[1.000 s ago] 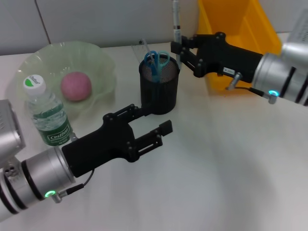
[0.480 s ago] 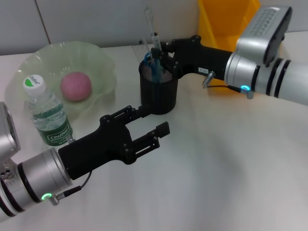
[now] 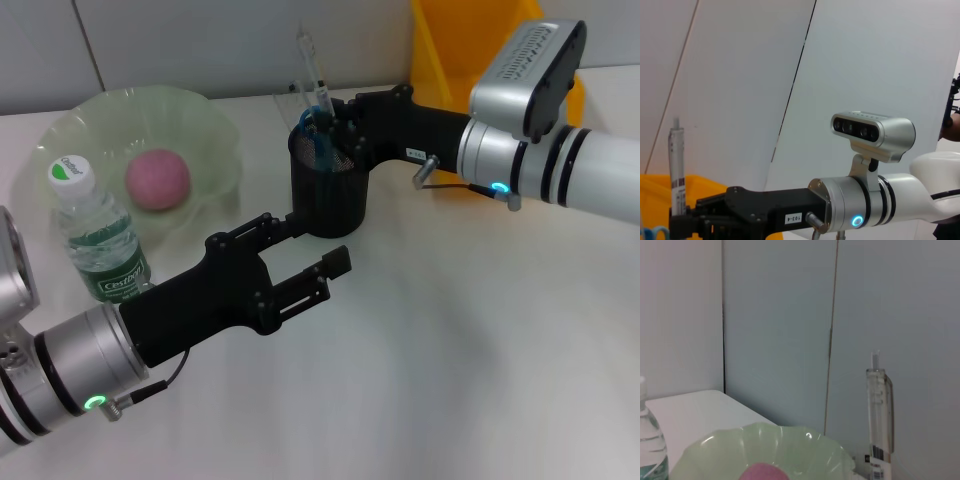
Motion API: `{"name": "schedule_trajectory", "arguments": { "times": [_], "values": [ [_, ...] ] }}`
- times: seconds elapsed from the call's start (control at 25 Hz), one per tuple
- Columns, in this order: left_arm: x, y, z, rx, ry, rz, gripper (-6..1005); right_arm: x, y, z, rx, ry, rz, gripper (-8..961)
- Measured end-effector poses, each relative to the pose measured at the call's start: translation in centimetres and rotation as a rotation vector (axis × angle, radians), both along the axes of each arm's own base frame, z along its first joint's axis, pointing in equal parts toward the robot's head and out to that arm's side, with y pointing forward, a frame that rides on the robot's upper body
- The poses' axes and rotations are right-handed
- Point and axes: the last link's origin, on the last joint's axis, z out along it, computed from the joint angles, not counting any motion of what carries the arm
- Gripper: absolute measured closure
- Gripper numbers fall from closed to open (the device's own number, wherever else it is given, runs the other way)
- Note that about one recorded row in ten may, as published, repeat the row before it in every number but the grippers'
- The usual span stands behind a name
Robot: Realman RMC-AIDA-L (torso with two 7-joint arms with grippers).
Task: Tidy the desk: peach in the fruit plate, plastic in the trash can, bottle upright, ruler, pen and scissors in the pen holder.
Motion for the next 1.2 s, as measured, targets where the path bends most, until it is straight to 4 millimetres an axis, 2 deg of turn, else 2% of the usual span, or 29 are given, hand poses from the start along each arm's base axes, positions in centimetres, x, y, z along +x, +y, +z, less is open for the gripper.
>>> {"name": "schedule_trajectory", "arguments": {
  "times": [0.44,0.68,0.84,1.04,1.12,1.2],
  "values": [
    [-0.2,0.0,0.5,0.009,-0.01,0.001,331,0.0,0.0,0.1,-0.023,0.031,-0.032,709],
    [-0.2,0.1,0.7,0.006,-0.013,-0.005,331,0.5,-0.5,0.5,-0.028,0.058,-0.036,454],
    [-0.4,0.1,0.9,-0.023,-0.012,0.01,330,1.0,-2.3,2.5,-0.034,0.151,0.011,338],
    [-0.6,0.1,1.0,-0.042,-0.005,0.017,330,3.2,-5.9,5.8,-0.038,0.262,0.046,309],
    [-2.0,0.1,2.2,-0.103,0.021,0.046,330,4.2,-7.3,7.2,-0.074,0.291,0.059,297],
    [-2.0,0.1,2.2,-0.103,0.021,0.046,330,5.1,-8.3,8.4,-0.12,0.311,0.049,286]
  ]
}}
